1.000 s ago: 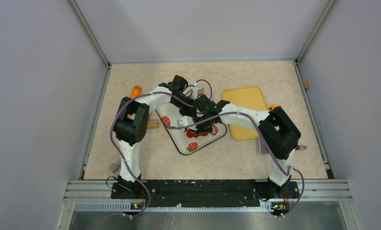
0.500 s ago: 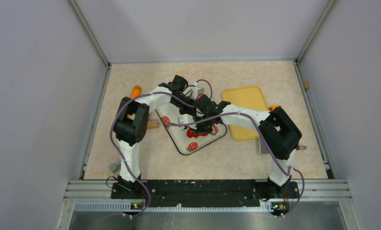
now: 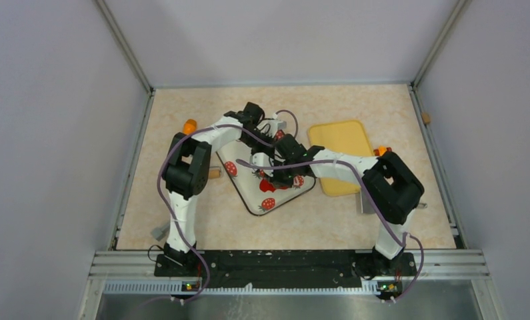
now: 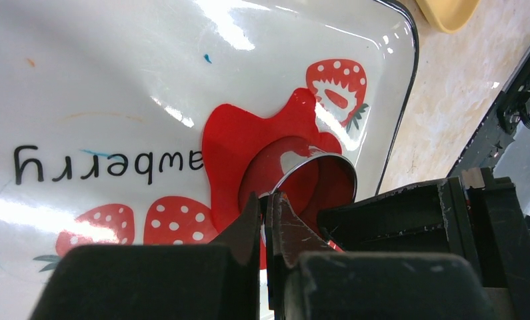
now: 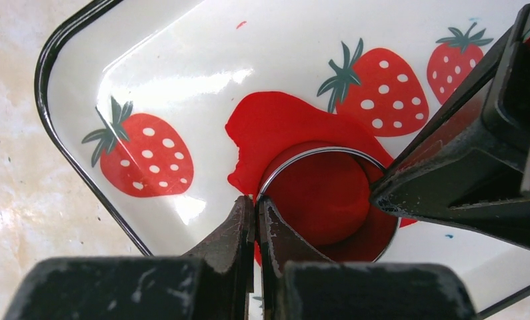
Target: Roll out the dumpling wrappers from the dough
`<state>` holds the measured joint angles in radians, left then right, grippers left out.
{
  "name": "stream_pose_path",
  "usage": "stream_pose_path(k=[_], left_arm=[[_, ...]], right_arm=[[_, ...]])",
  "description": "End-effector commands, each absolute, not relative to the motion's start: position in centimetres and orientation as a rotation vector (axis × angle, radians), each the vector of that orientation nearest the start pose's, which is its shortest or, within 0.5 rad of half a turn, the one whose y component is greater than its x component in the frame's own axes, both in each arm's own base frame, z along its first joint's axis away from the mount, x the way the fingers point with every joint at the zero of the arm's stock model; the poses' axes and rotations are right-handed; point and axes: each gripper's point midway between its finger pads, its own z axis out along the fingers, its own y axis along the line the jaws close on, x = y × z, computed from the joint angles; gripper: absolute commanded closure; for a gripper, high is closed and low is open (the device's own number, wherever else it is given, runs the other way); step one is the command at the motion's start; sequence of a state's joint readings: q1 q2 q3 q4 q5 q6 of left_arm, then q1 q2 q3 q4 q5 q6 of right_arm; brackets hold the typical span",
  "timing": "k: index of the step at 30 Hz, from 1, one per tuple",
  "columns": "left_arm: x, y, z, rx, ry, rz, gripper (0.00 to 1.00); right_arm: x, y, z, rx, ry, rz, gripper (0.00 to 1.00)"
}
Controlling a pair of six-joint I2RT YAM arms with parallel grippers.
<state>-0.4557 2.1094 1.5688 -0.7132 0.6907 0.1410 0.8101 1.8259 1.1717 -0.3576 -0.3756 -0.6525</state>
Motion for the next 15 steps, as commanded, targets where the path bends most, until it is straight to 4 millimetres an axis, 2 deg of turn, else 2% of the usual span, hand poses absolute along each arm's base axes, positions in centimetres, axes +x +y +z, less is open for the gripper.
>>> stream_pose_path(k=[1,7,10,13,15], left_arm=[[33.5,-29.8,1.3,1.033,2.620,-0.977,1.00],[33.5,-30.6,1.5,1.060,2.612,-1.000,1.00],[33.5,-30.6,1.8,1.065,2.610,-1.004,1.00],[33.3,-30.6,2.9,1.076,2.592,-1.010,1.00],[33.4,-30.7,4.5,1.084,2.554,-1.022,0.99]], right_arm=[[23.7,33.1,-0.2,-1.766,2.003,0.638,1.00],[24.6,33.9,-0.1,-1.650,2.071,0.630,1.00],[24.5,33.9,0.0,-1.651,2.078,0.628,1.00],[24.7,33.7,0.4,-1.657,2.069,0.603,1.00],[24.9,33.5,0.8,-1.657,2.062,0.585,1.00]])
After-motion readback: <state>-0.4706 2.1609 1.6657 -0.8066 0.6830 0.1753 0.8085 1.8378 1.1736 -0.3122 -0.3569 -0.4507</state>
